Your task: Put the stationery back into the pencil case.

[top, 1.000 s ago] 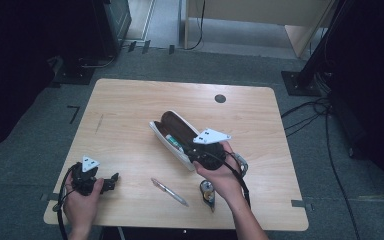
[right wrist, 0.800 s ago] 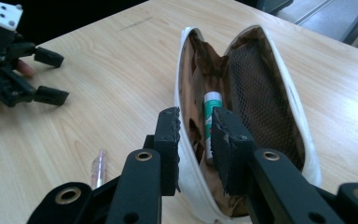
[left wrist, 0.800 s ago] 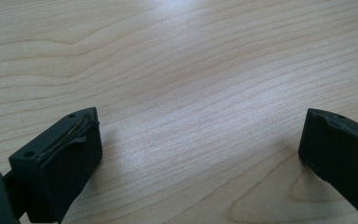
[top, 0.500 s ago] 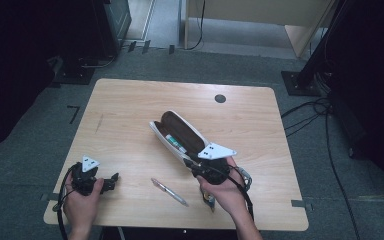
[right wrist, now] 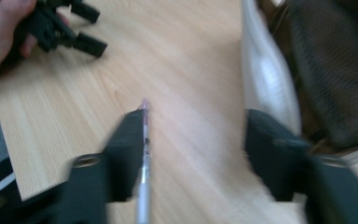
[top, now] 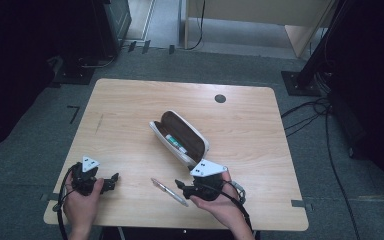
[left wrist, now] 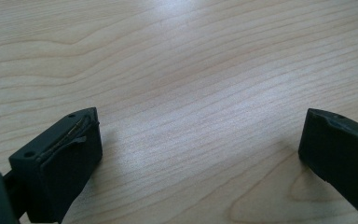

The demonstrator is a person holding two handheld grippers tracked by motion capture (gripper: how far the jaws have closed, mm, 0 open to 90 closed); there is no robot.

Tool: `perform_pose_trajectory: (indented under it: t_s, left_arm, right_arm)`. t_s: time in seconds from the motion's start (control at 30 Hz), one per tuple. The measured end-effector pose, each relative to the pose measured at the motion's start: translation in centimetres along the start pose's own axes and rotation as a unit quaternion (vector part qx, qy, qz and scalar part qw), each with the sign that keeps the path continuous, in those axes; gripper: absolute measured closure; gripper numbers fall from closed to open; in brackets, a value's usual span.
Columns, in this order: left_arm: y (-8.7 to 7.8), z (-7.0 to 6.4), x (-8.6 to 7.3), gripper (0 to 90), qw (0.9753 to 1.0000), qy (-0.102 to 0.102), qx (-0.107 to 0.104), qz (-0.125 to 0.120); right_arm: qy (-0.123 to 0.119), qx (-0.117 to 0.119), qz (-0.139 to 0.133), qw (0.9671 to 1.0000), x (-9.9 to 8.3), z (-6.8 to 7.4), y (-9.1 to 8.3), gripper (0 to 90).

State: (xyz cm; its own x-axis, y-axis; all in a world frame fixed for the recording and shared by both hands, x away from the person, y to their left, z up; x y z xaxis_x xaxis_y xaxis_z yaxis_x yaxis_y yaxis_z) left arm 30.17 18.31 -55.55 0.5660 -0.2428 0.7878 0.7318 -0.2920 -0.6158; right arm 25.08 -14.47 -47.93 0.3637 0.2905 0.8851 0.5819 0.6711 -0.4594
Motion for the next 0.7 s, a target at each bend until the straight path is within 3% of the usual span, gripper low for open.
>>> perform_pose_trajectory:
  t_s: [0.1, 0.27, 0.53, 0.7]
  left_arm:
    - [0.0, 0.0, 0.0, 0.0, 1.0, 0.0, 0.0, 0.0]
    - [0.0, 0.0, 0.0, 0.0, 1.0, 0.0, 0.0, 0.0]
    - [0.0, 0.0, 0.0, 0.0, 1.0, 0.0, 0.0, 0.0]
    - [0.0, 0.0, 0.0, 0.0, 1.0, 0.0, 0.0, 0.0]
  right_arm:
    - [0.0, 0.002, 0.014, 0.9999, -0.6, 0.4, 0.5, 13.0]
    - [-0.012, 0.029, 0.024, 0.9992, -1.5, 1.4, 0.9, 1.4]
    - [-0.011, 0.036, 0.041, 0.9984, -2.9, 2.2, 1.6, 0.6]
    - [-0.019, 0.038, 0.045, 0.9981, -3.9, 2.7, 2.0, 5.7]
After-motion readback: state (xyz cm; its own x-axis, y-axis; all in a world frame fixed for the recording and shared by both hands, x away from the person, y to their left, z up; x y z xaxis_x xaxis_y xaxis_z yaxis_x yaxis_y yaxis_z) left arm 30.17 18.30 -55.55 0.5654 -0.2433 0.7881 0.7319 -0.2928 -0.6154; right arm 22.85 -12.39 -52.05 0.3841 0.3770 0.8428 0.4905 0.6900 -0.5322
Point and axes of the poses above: each handheld gripper's, and its own axes: y roughly forward along the jaws, x roughly out of its top, z roughly to its left, the point moved 5 cm from there along y, roughly forward along the jaws, and after that the axes turned 9 degrees about -z, right-handed, at the moved point
